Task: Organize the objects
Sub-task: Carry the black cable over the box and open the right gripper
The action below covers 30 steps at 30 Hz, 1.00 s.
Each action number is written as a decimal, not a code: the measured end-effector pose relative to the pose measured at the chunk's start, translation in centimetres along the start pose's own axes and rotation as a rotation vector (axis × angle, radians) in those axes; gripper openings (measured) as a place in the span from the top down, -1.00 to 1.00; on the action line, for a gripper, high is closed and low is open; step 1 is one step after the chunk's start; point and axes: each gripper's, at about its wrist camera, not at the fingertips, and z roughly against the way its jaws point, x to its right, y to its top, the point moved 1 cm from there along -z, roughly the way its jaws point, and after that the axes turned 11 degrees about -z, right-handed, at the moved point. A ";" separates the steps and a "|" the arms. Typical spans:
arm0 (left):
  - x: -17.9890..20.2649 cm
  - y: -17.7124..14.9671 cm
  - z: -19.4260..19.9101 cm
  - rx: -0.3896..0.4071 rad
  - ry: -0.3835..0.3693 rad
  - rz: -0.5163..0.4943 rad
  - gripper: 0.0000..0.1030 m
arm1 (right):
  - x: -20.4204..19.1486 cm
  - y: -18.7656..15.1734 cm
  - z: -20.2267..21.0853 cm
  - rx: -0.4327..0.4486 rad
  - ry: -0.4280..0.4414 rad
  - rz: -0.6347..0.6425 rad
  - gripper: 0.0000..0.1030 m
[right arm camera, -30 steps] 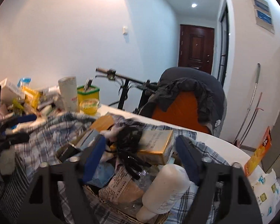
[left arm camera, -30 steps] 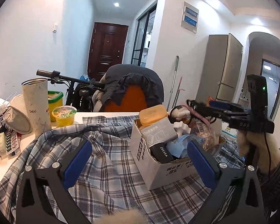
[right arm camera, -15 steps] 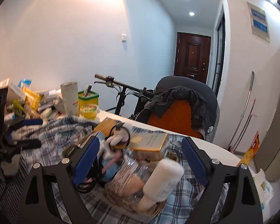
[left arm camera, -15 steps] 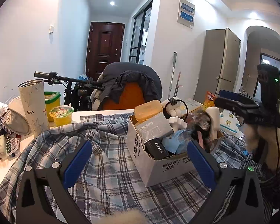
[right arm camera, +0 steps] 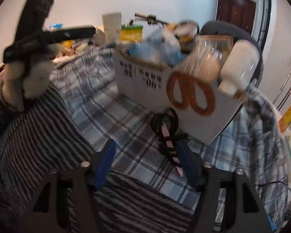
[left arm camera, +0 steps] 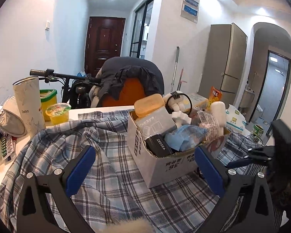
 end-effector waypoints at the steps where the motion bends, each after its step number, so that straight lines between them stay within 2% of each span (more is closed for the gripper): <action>1: 0.1 -0.1 0.0 -0.001 -0.002 -0.006 -1.00 | 0.5 0.2 -0.6 -0.013 -0.014 -0.008 -0.19; 7: 0.7 -0.2 0.1 -0.001 0.000 -0.031 -1.00 | 3.0 1.6 -3.1 -0.086 -0.070 -0.033 -0.19; 8: 0.8 -0.2 0.1 -0.003 -0.001 -0.034 -1.00 | 3.1 1.7 -3.5 -0.104 -0.073 -0.030 -0.13; 10: 0.9 -0.3 -0.1 -0.011 -0.003 -0.042 -1.00 | 3.1 1.7 -4.0 -0.121 -0.059 -0.028 0.33; 12: 1.1 -0.3 -0.1 -0.016 -0.007 -0.047 -1.00 | 3.0 1.7 -4.4 -0.133 -0.045 -0.023 0.37; 15: 1.2 -0.4 -0.1 -0.019 -0.009 -0.053 -1.00 | 3.0 1.7 -4.3 -0.114 -0.032 -0.023 0.63; 20: 1.2 -0.5 -0.2 -0.025 -0.010 -0.048 -1.00 | 2.3 1.9 -1.9 -0.034 -0.036 -0.013 0.64; 30: 1.0 -0.5 -0.2 -0.027 -0.003 -0.036 -1.00 | 0.2 4.1 2.6 0.087 0.028 0.015 0.64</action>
